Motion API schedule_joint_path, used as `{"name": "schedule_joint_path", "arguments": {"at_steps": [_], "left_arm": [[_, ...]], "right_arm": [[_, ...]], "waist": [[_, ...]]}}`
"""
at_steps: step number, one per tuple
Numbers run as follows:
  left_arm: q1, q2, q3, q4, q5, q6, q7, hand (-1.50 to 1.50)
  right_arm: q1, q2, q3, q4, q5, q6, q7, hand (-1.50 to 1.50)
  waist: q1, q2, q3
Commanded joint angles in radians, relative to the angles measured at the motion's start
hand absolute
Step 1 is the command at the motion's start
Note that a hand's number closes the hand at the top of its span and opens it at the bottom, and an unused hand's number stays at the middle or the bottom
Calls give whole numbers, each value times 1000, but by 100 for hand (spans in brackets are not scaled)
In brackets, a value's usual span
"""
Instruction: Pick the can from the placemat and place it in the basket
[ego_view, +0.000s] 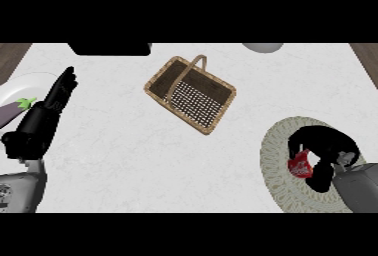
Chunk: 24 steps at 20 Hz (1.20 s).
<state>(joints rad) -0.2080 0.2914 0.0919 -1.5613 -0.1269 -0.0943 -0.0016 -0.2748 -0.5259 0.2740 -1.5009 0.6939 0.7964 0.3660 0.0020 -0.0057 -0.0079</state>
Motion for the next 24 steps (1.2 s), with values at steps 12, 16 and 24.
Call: {"name": "schedule_joint_path", "arguments": {"at_steps": [12,16,24], "left_arm": [[42,7,34,-11,-14,-4,11,0],[39,-20,25,-8,-26,22,-3,0],[21,-14,16,-21,-17,-2,22,0]], "right_arm": [[33,33,-270,-122,166,-253,292,150],[80,41,-335,-355,189,-300,401,150],[-167,200,-435,-684,98,-440,525,150]], "waist": [[-61,-17,5],[-64,-13,6],[-26,-13,7]]}}
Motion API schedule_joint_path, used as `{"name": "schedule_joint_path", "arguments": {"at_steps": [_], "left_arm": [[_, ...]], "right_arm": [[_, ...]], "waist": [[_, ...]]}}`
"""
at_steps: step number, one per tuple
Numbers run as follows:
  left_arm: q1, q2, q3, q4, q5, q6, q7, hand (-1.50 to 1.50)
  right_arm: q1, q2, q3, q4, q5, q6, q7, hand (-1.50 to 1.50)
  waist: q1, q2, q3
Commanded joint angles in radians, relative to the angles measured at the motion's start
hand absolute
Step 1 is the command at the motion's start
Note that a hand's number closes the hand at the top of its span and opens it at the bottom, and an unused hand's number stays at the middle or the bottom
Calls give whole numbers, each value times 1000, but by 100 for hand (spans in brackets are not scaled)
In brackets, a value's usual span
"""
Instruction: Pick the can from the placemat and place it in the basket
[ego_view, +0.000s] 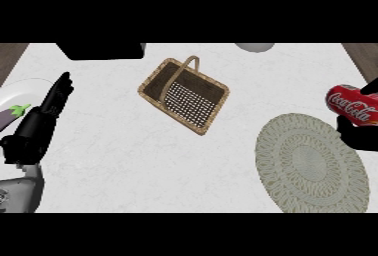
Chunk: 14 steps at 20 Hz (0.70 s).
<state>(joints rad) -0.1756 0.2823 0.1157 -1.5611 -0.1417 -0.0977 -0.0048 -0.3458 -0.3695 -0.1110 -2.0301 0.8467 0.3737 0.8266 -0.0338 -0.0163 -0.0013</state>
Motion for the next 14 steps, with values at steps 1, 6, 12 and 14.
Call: {"name": "schedule_joint_path", "arguments": {"at_steps": [1,6,12,14], "left_arm": [[-46,-24,-29,-8,-19,17,24,0],[-29,-23,-34,28,-26,2,-10,0],[-55,-2,-18,-8,-1,-25,32,0],[-20,-9,-19,9,-1,-27,6,0]], "right_arm": [[-163,83,-39,-129,-61,-42,93,150],[-461,27,-22,-175,-129,112,269,150],[-834,95,5,99,-184,88,368,150],[-933,113,18,164,-198,124,417,150]], "waist": [[23,7,0],[35,10,-2],[56,10,-3],[52,7,-4]]}}
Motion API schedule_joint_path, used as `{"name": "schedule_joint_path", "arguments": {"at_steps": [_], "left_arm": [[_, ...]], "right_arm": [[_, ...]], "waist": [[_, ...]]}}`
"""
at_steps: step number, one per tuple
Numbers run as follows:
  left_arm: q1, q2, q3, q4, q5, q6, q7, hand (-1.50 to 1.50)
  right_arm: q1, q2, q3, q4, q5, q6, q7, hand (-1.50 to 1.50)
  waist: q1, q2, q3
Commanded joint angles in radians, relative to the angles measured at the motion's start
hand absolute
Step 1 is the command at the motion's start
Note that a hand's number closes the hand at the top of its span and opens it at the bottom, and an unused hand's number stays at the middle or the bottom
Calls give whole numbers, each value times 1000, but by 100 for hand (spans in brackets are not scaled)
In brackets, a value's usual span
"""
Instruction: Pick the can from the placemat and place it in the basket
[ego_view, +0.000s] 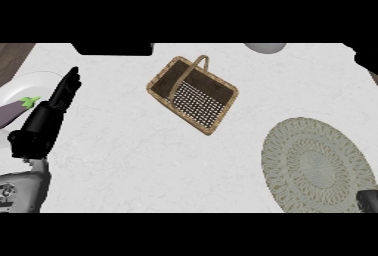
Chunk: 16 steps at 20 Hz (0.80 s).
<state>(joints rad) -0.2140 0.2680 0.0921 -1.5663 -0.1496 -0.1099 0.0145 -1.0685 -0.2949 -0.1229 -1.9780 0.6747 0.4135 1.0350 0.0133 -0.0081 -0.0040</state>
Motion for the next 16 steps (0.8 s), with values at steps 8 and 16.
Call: {"name": "schedule_joint_path", "arguments": {"at_steps": [8,16], "left_arm": [[-38,17,27,63,15,-22,-23,0],[-24,15,21,44,5,-21,-27,0]], "right_arm": [[-437,127,-16,521,4,-12,141,150],[-504,244,-13,792,76,-81,141,150]], "waist": [[6,9,1],[6,12,1]]}}
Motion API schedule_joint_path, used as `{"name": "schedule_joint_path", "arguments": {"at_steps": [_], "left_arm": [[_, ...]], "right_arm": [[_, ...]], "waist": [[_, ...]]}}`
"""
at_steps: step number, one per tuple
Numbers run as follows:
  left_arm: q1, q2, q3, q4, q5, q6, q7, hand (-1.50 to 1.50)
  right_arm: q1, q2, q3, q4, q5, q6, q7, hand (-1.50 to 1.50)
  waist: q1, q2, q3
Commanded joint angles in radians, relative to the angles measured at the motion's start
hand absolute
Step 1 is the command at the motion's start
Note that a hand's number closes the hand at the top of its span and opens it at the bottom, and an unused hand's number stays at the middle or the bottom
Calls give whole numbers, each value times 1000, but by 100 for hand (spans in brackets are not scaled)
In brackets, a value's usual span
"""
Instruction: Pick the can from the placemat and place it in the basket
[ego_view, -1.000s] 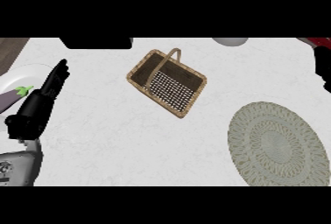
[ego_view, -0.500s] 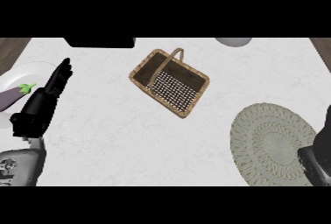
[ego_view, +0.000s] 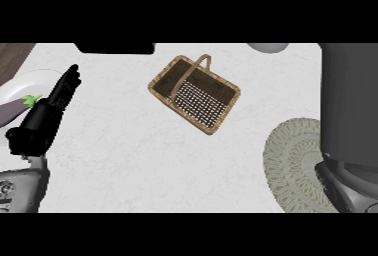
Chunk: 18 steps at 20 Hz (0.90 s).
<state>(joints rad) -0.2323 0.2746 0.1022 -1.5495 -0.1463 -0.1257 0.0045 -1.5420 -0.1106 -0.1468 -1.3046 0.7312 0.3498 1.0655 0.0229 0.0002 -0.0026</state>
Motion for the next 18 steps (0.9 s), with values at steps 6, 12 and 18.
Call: {"name": "schedule_joint_path", "arguments": {"at_steps": [6,12,18], "left_arm": [[-31,30,33,22,8,-14,24,0],[-2,-2,1,-32,-12,8,39,0],[42,-15,-1,-34,-5,2,1,0]], "right_arm": [[-67,83,-27,260,26,-4,124,150],[-92,23,42,383,93,139,125,150],[-143,62,13,448,46,208,119,-150]], "waist": [[-11,0,1],[-18,-7,2],[-17,-7,2]]}}
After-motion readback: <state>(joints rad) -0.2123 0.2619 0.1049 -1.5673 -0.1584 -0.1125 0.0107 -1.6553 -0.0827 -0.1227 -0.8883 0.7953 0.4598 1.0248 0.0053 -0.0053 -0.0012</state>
